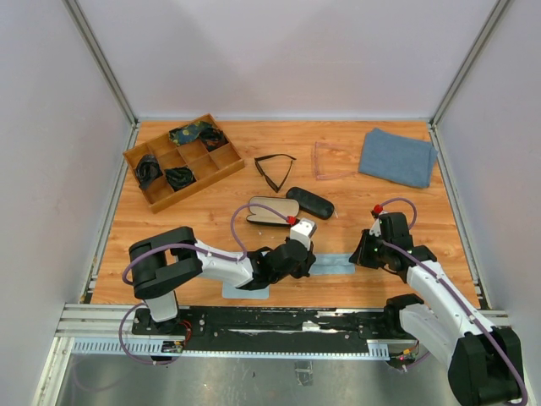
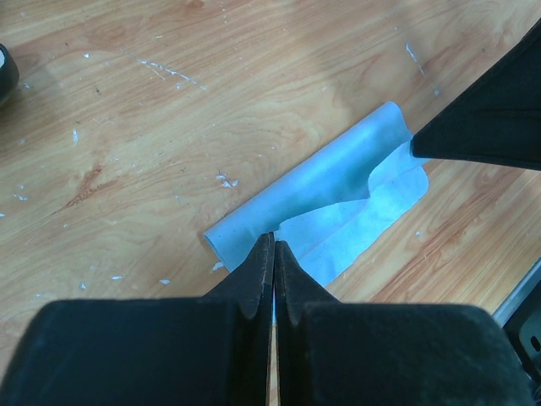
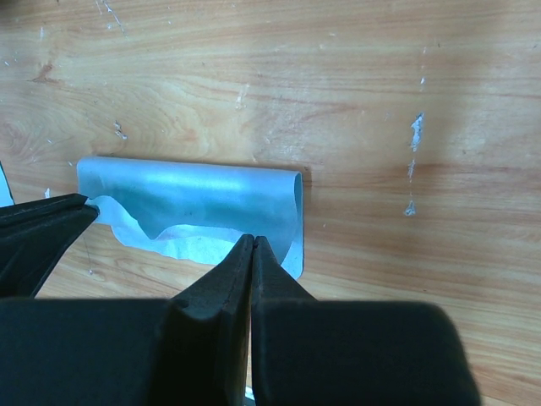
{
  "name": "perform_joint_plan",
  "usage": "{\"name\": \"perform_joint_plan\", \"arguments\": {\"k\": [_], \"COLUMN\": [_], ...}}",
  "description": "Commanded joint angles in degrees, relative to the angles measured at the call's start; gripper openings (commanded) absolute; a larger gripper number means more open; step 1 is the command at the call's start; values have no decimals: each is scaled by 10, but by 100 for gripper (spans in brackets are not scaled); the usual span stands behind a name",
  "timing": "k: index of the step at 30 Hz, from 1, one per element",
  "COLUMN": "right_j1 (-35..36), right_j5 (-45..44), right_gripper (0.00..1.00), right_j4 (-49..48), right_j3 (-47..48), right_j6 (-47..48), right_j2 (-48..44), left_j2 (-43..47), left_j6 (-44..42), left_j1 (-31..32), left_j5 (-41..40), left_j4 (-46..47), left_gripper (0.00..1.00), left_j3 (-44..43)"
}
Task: Organize the sunglasses
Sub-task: Fold the glasses cleaning cloth at the center of the board.
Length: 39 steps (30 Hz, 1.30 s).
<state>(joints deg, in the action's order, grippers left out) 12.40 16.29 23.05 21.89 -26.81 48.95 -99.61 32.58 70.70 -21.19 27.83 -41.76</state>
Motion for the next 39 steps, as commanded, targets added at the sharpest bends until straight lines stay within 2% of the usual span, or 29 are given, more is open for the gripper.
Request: {"name": "perform_joint_plan", "arguments": {"k": [1,18,26,31,39], "right_j1": [7,6,7,6,6], "right_j5": [-13,-12,-11,-11,-13], "right_gripper": [1,1,13,18,20], "right_j4": [22,21,21,20,20], "right_j3": [-6,-7,-7,-7,-7], "right_j6": [-14,-16,-15,-15,-15], "right_j2": [-5,0,1,0,1], "left_j2": [19,16,14,13,16], "left_j6": [4,6,8,10,11], "left_j1": [8,15,15,15,16], "left_j5": [-14,-14,-9,-2,1], "left_j4": [8,8,10,12,13], "left_gripper": [0,1,1,7,14], "left_j3": [5,2,2,3,4]}}
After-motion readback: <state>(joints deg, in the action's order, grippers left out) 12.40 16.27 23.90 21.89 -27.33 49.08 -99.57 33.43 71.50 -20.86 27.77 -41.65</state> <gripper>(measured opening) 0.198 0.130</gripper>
